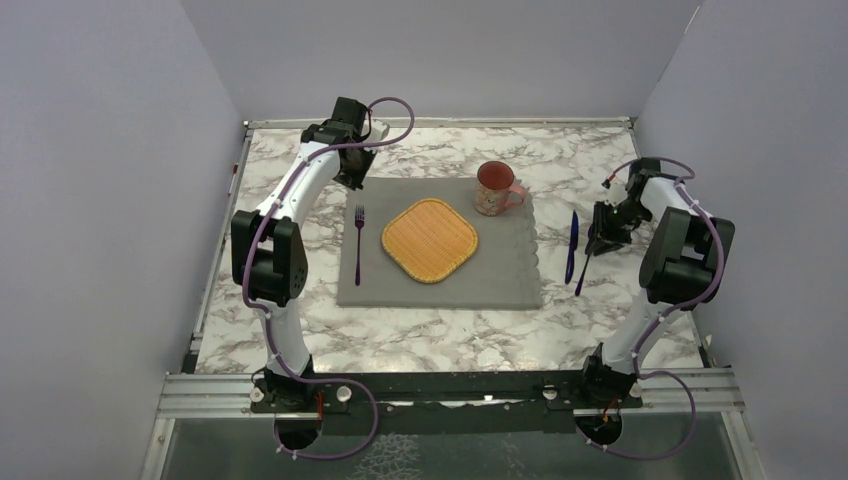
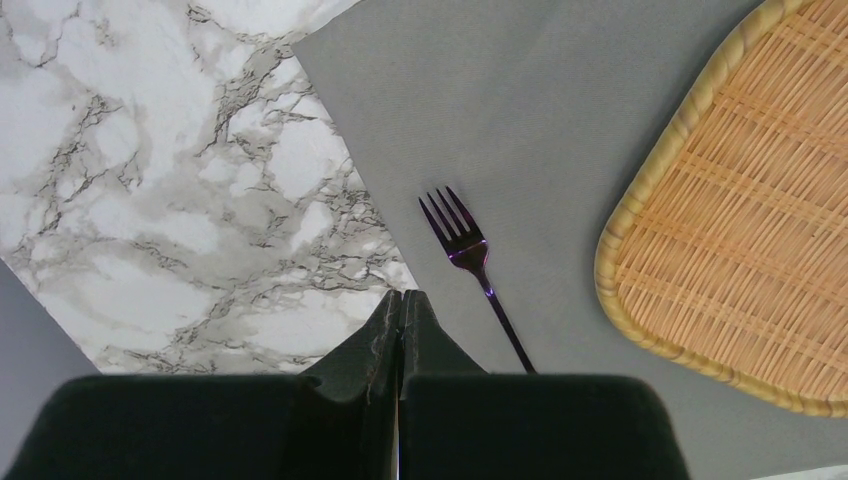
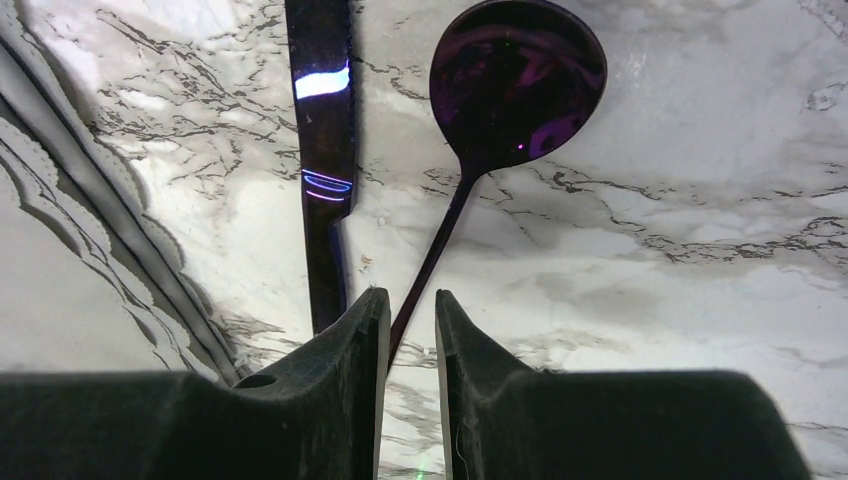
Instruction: Set the dinner table for one person
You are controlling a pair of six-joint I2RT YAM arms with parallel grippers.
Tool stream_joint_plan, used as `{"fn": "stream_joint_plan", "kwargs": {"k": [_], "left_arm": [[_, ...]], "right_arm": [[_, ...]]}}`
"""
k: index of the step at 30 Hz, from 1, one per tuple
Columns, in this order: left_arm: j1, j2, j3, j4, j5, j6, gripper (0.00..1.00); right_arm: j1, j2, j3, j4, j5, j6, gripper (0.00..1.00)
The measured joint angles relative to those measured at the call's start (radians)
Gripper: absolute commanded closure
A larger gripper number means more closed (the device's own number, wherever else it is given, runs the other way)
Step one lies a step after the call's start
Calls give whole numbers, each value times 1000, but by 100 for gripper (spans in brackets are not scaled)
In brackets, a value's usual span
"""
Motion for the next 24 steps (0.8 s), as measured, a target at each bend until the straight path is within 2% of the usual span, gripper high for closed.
{"fn": "stream_joint_plan", "kwargs": {"k": [21, 24], "left_arm": [[0, 0, 0, 0, 1, -3, 99], [0, 0, 0, 0, 1, -3, 99]], "right_arm": [[7, 51, -16, 11, -13, 28, 71], [8, 53, -15, 11, -13, 32, 74]]}}
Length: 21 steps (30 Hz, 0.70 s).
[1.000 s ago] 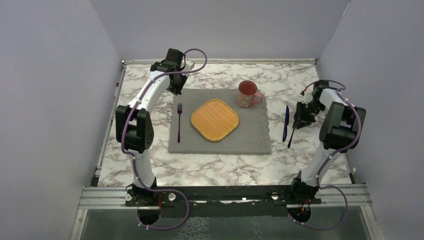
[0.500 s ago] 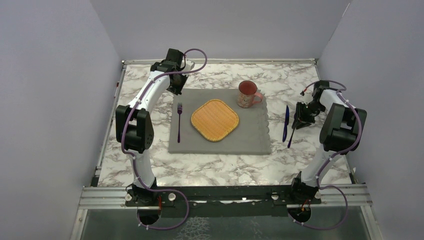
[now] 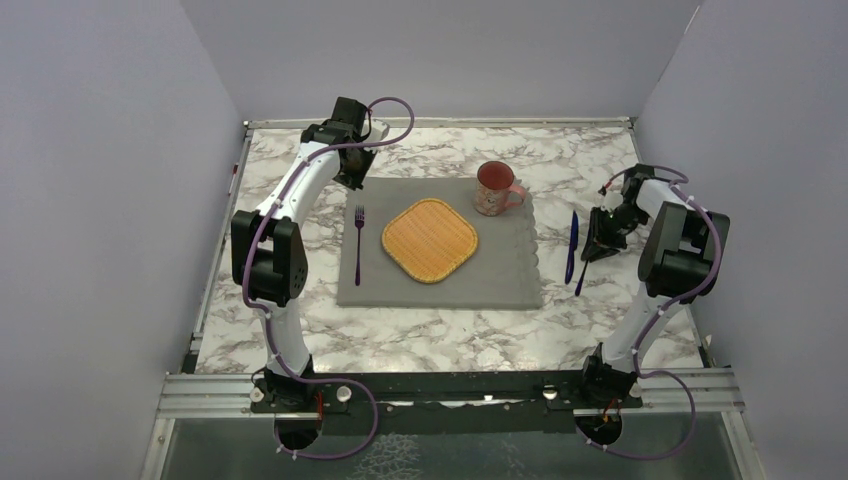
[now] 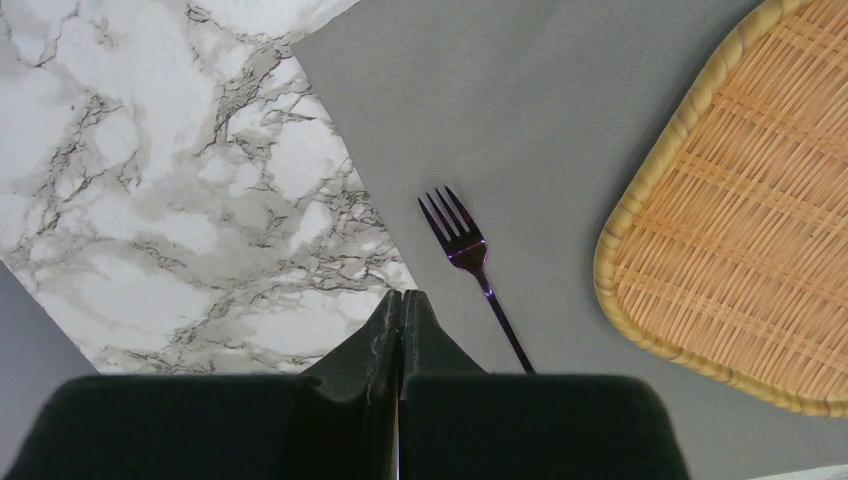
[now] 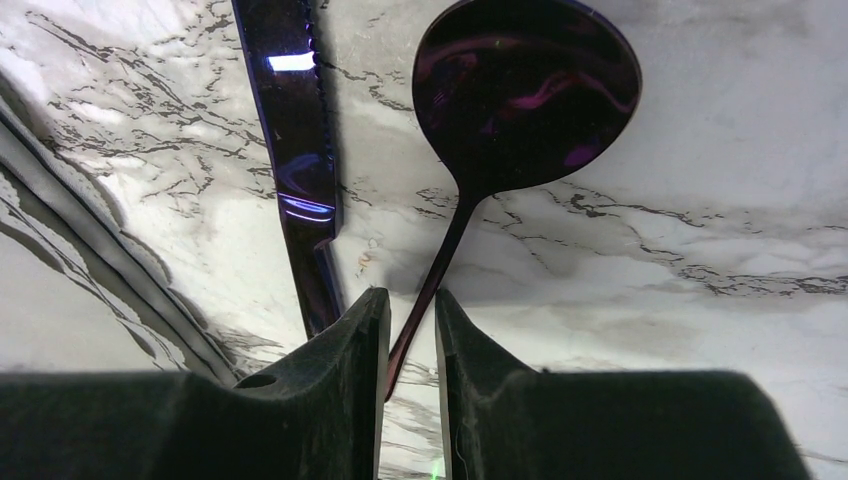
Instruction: Set the dinner table for one person
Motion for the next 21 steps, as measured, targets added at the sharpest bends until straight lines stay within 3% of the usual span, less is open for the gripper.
{"fn": "stream_joint_plan", "kwargs": {"k": [8, 13, 21], "left_arm": [[0, 0, 0, 0, 0, 0, 99], [0, 0, 0, 0, 0, 0, 99], [0, 0, 0, 0, 0, 1, 99]], "right_arm": [[9, 2, 1, 2, 62, 25, 83], [20, -7, -6, 11, 114, 39, 99], [21, -35, -28, 25, 156, 23, 99]]}}
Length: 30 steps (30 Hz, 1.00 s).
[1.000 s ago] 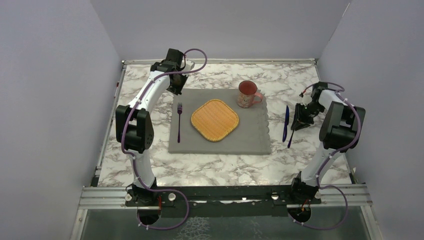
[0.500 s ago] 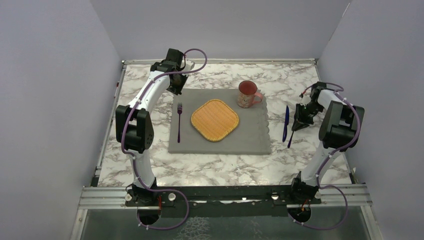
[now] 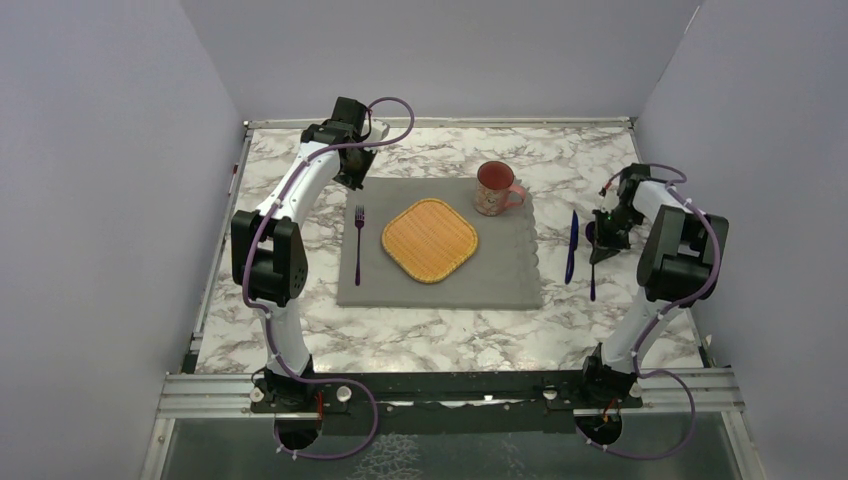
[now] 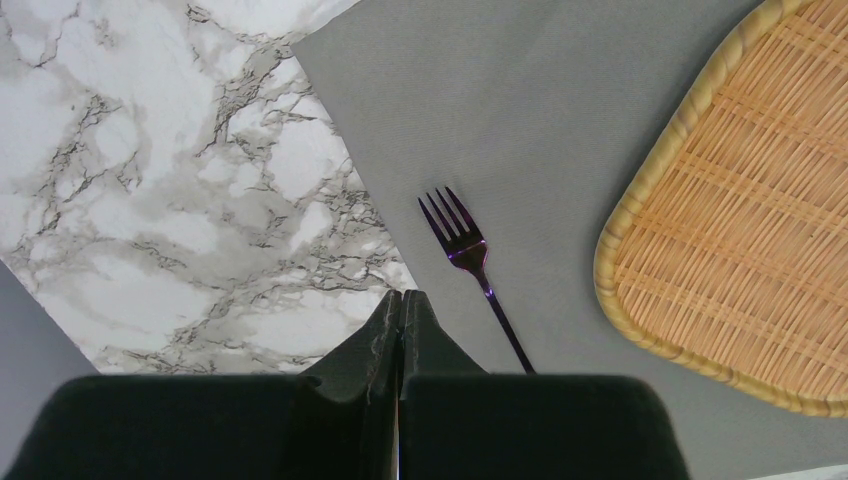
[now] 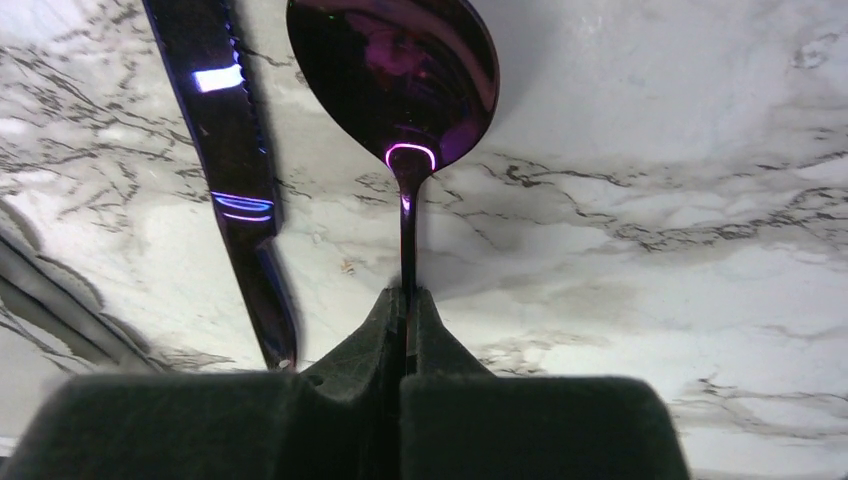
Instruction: Set the dinner table for one person
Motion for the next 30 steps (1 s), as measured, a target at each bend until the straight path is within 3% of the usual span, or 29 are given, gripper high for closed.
{"fn": "stream_joint_plan", "kwargs": {"k": [8, 19, 30], "left_arm": [[0, 0, 0, 0, 0, 0, 99], [0, 7, 0, 0, -3, 11, 99], [0, 20, 2, -6, -35, 24, 99]], "right_arm": [[0, -107, 3, -32, -14, -108, 99], [24, -170, 93, -168, -180, -280, 99], [260, -184, 48, -191, -219, -339, 99]]}}
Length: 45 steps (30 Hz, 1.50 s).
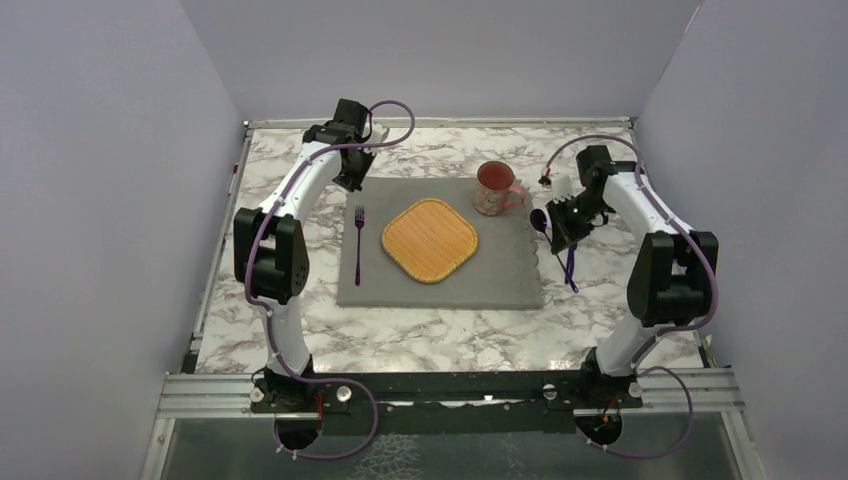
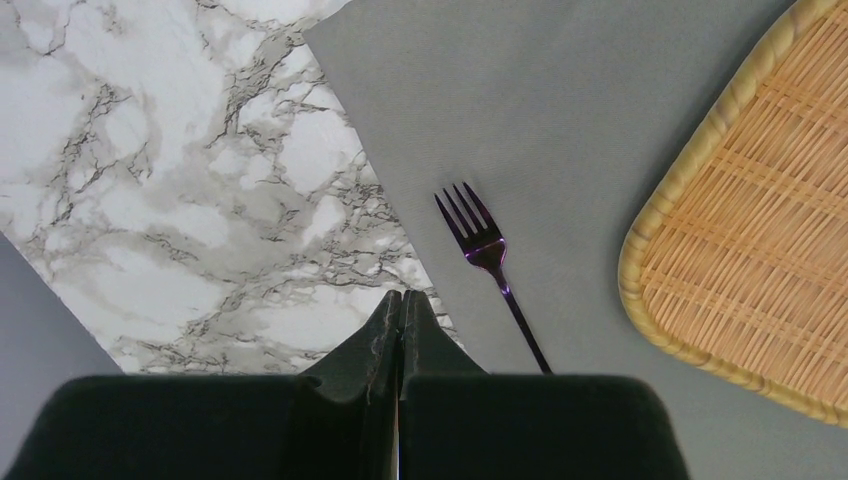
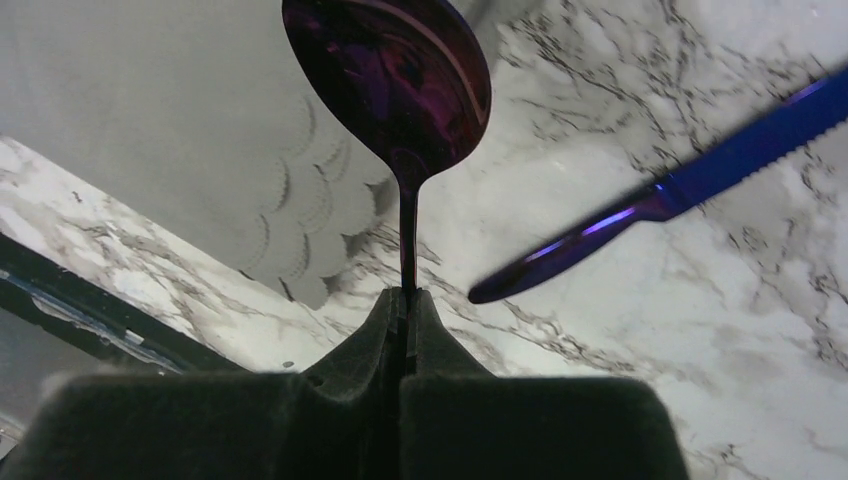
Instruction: Set the dinner table for one person
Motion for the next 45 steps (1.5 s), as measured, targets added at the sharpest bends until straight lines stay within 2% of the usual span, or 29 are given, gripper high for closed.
{"fn": "stream_joint_plan", "kwargs": {"k": [10, 20, 45], "left_arm": [[0, -19, -19, -4, -16, 2, 99], [0, -61, -56, -16, -34, 10, 99], [0, -81, -90, -27, -54, 23, 99]], "right_arm": [[137, 18, 71, 5, -65, 134, 99], [189, 154, 106, 19, -206, 248, 99], [209, 208, 103, 113, -341, 360, 99]]}}
